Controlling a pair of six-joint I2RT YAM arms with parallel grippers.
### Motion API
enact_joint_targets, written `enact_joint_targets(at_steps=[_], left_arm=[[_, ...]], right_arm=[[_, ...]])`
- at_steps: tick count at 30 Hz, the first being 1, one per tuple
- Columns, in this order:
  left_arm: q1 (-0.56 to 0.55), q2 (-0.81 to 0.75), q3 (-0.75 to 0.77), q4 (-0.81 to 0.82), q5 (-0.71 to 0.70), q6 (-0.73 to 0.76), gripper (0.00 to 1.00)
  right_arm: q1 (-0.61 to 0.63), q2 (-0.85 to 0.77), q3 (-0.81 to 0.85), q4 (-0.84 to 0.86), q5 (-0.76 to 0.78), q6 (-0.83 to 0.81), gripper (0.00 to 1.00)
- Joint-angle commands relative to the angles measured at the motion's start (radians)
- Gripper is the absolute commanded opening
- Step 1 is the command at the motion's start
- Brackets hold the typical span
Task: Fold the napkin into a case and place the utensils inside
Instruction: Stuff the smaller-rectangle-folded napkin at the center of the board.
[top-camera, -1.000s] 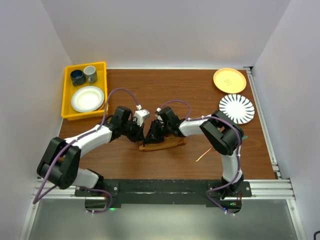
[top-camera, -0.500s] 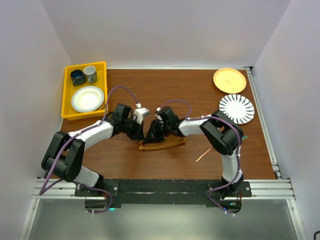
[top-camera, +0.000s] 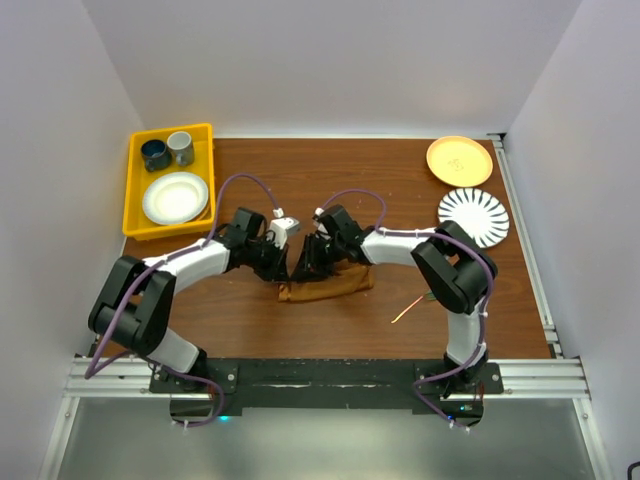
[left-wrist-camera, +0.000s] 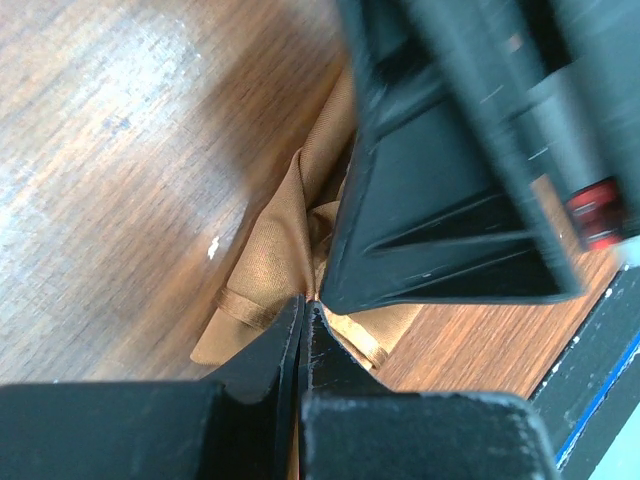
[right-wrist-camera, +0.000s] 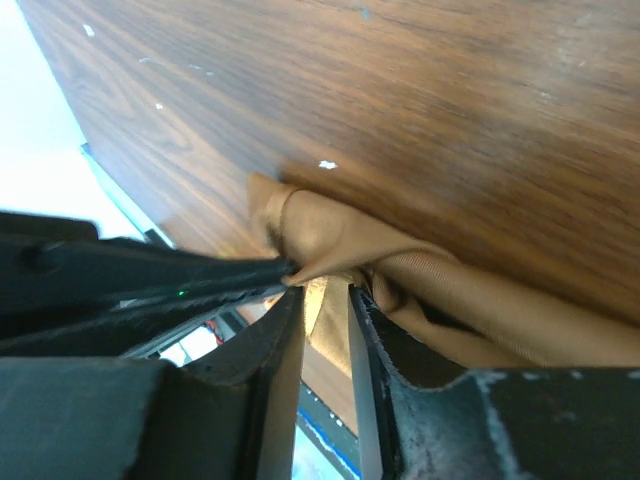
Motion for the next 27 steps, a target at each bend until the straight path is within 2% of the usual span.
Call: enact_joint_targets(at_steps=[1,5,8,9,11,12,14,15,16,18,20,23,27], left_arm=[[-0.002,0.018,0.018,0.018,-0.002,0.024,0.0],[-0.002,0.027,0.017,0.02,-0.009,0.024,0.0],[-0.002,0.014,0.012,0.026,-0.014,0.024,0.0],[-0.002,0.011,0.01,0.026,-0.012,0.023,0.0],[-0.002,0.004,0.006,0.028,-0.012,0.026,0.0],[-0.002,0.004,0.006,0.032,-0.011,0.026,0.0],[-0.002,0.004,0.003,0.035,-0.009,0.032,0.0],[-0.002,0.004,0.003,0.037,-0.009,0.035,0.0],[-0.002,0.001,0.001,0.037,-0.009,0.036,0.0],[-0.002,-0.008,-0.003,0.041,-0.011,0.041,0.0],[-0.002,-0.023,-0.011,0.051,-0.009,0.044,0.01],[-0.004,-0.026,-0.013,0.049,-0.005,0.052,0.01],[-0.005,-0.02,-0.01,0.048,-0.008,0.07,0.01]], right_arm=[[-0.055,-0.079,0.053,-0.024,-0.062,-0.078,0.31],[-0.092,-0.107,0.047,0.003,-0.135,-0.13,0.31],[-0.107,-0.13,0.092,-0.092,-0.164,-0.298,0.3],[-0.122,-0.134,0.109,-0.169,-0.165,-0.416,0.29],[-0.141,-0.151,0.154,-0.253,-0.154,-0.542,0.32],[-0.148,-0.15,0.177,-0.365,-0.136,-0.702,0.34],[-0.149,-0.133,0.232,-0.484,-0.1,-0.841,0.36],[-0.148,-0.127,0.244,-0.573,-0.084,-0.983,0.38],[-0.15,-0.122,0.255,-0.612,-0.073,-1.044,0.41],[-0.153,-0.11,0.268,-0.684,-0.054,-1.18,0.41],[-0.159,-0.102,0.257,-0.699,-0.076,-1.216,0.42],[-0.158,-0.082,0.248,-0.693,-0.096,-1.248,0.5],[-0.158,-0.029,0.271,-0.663,-0.06,-1.253,0.51]])
